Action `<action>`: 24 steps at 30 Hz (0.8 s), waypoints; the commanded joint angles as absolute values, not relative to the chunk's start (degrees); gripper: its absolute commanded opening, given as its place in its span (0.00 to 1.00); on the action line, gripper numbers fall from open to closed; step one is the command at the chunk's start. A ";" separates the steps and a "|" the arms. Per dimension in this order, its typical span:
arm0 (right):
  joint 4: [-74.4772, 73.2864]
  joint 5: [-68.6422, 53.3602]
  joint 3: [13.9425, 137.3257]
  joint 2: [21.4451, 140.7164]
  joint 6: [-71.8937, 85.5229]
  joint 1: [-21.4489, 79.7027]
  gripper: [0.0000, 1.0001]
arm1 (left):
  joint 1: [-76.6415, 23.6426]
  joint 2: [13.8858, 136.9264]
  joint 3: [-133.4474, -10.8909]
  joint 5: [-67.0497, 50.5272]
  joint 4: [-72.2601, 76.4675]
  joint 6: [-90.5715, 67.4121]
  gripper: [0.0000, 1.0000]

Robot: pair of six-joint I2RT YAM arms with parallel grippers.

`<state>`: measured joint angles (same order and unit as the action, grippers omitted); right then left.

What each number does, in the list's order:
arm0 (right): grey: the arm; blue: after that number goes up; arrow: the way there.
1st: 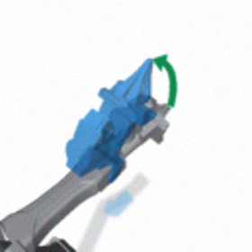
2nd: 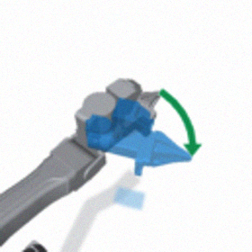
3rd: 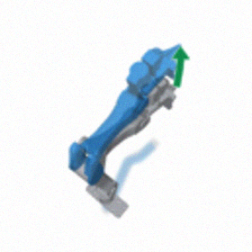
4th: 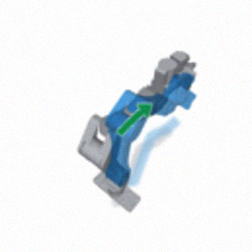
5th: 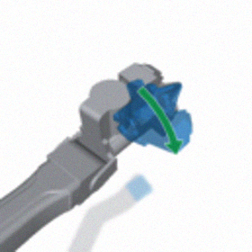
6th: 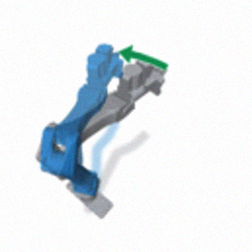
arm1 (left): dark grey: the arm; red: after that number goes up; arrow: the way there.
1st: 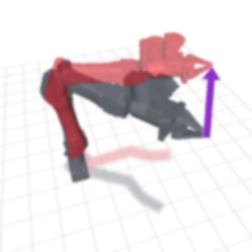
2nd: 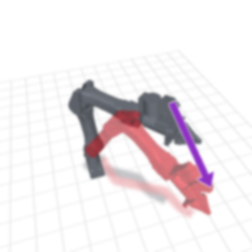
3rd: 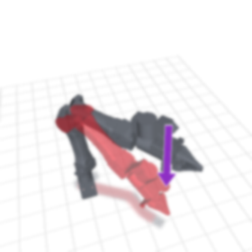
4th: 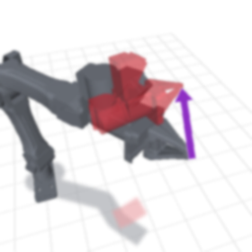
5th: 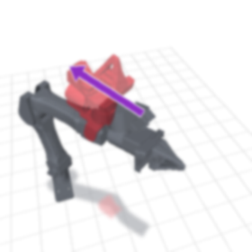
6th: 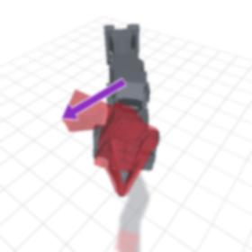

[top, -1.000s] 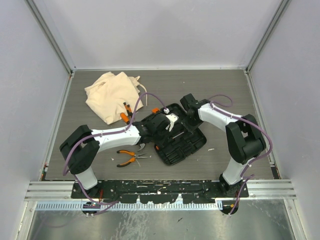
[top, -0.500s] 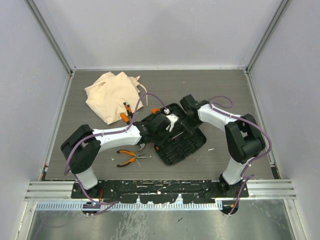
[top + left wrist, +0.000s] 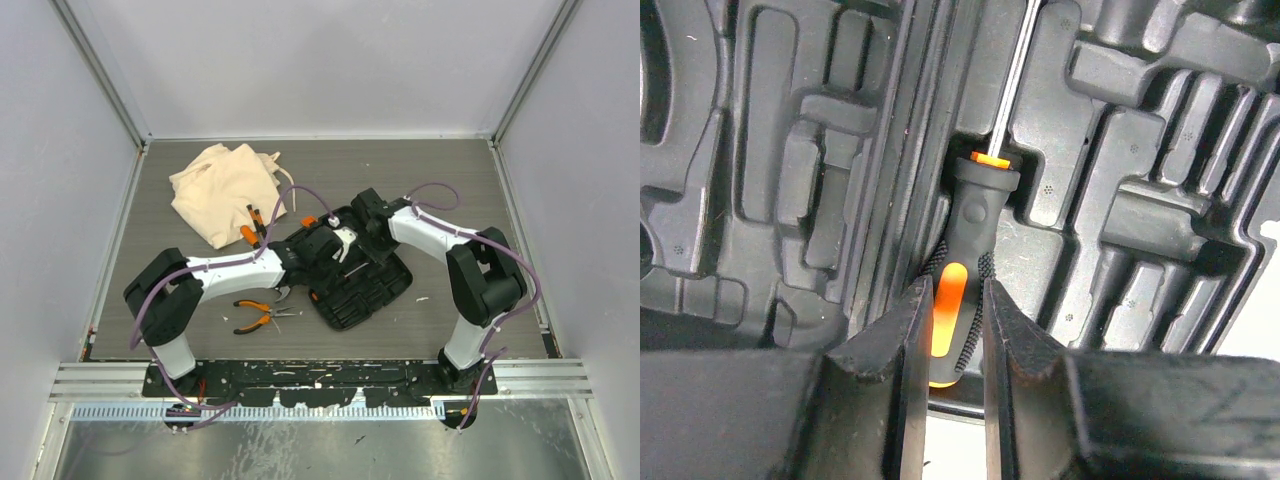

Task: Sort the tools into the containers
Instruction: Adjust the screwdriver in the storage box.

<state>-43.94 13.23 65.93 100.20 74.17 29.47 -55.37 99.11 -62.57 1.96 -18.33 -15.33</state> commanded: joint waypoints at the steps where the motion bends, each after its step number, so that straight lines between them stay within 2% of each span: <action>1: -53.05 22.27 68.40 99.87 69.46 30.08 0.00 | -56.39 104.14 -60.99 -0.38 -28.05 -15.88 0.14; 10: -54.95 22.29 70.06 89.79 69.01 26.99 0.00 | -56.35 102.43 -62.26 0.68 -28.36 -16.26 0.16; 14: -50.55 22.85 68.68 83.71 64.77 26.24 0.06 | -56.37 100.19 -63.54 1.47 -28.16 -16.07 0.24; 16: -46.02 22.51 67.03 79.81 61.05 26.17 0.13 | -56.36 99.12 -64.77 1.87 -28.21 -15.59 0.30; 18: -40.71 21.61 64.29 75.60 57.78 26.18 0.26 | -56.25 98.14 -66.64 2.16 -28.71 -15.03 0.35; 22: -31.29 19.18 57.55 67.89 52.28 26.15 0.48 | -55.91 96.83 -70.97 2.47 -30.53 -14.33 0.40; 24: -28.79 18.87 55.03 64.81 50.80 26.11 0.53 | -55.46 95.96 -72.71 2.81 -31.29 -14.32 0.42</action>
<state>-38.65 19.49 59.02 69.67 57.12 26.02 -55.83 99.74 -67.64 2.17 -27.81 -15.35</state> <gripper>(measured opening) 0.491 0.404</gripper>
